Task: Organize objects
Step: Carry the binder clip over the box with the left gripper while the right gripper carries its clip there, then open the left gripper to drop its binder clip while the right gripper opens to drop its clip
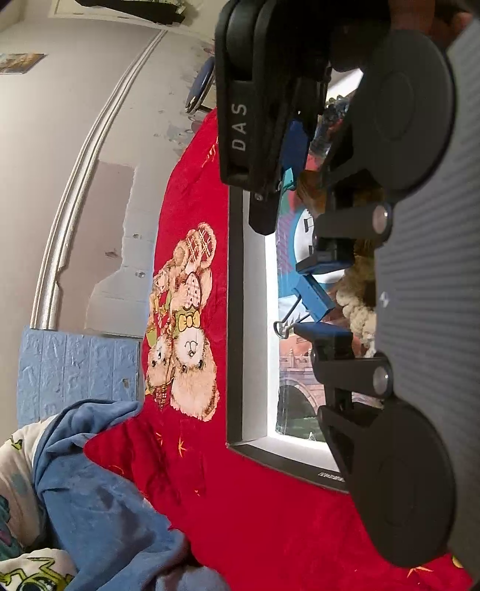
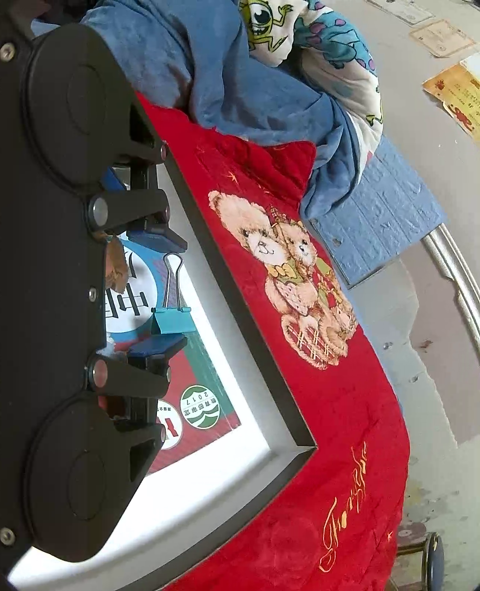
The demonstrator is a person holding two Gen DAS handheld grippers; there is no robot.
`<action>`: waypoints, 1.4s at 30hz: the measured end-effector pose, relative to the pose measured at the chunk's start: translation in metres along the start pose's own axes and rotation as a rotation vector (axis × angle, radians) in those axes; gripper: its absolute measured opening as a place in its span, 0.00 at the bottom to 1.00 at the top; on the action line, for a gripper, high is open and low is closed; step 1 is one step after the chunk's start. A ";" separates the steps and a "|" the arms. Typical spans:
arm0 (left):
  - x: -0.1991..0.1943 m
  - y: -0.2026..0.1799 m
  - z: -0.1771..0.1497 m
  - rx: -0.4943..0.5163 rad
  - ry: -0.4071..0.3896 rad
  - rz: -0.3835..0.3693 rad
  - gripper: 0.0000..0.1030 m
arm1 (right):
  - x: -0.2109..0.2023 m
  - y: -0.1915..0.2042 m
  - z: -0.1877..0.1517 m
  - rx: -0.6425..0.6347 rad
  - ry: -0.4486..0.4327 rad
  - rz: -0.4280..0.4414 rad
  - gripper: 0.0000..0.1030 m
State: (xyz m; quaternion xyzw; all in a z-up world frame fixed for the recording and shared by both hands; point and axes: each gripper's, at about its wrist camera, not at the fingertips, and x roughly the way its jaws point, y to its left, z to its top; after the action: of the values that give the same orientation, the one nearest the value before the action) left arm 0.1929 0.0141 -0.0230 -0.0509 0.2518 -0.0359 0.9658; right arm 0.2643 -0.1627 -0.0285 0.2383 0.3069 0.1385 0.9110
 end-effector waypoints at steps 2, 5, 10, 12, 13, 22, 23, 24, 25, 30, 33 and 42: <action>0.001 0.001 0.000 -0.009 0.005 -0.007 0.33 | 0.000 0.000 -0.001 0.005 0.006 -0.009 0.45; 0.001 0.001 0.000 -0.010 0.009 -0.013 0.34 | 0.001 -0.001 -0.001 0.015 0.011 -0.016 0.45; 0.001 0.002 0.000 -0.014 0.009 -0.019 0.36 | 0.000 0.001 -0.002 0.012 0.010 -0.021 0.45; 0.001 0.002 0.000 -0.017 0.008 -0.022 0.37 | 0.000 0.000 -0.002 0.016 0.008 -0.020 0.45; 0.000 0.002 -0.001 -0.018 0.006 -0.023 0.37 | 0.000 0.000 -0.002 0.018 0.007 -0.017 0.45; -0.001 0.004 0.000 -0.039 -0.007 -0.036 0.49 | -0.001 -0.002 -0.002 0.031 0.000 -0.003 0.47; -0.002 0.004 0.000 -0.040 -0.010 -0.038 0.49 | -0.002 -0.002 -0.002 0.031 -0.003 -0.001 0.47; -0.002 0.004 0.000 -0.042 -0.014 -0.036 0.50 | -0.002 -0.002 -0.002 0.031 -0.006 -0.002 0.47; -0.003 0.004 0.000 -0.046 -0.020 -0.033 0.51 | -0.002 -0.002 -0.002 0.031 -0.009 -0.003 0.48; -0.009 0.005 0.001 -0.046 -0.052 -0.041 0.65 | -0.008 0.000 -0.001 0.020 -0.046 0.019 0.62; -0.014 0.006 0.005 -0.045 -0.070 -0.040 0.71 | -0.016 0.001 -0.001 0.013 -0.089 0.037 0.71; -0.064 0.028 0.034 -0.125 -0.191 -0.043 0.85 | -0.060 0.023 0.016 -0.035 -0.181 0.069 0.79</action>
State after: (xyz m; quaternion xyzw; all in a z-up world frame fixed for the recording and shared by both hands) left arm 0.1553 0.0507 0.0341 -0.1196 0.1592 -0.0357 0.9793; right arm 0.2250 -0.1726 0.0242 0.2444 0.2125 0.1529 0.9336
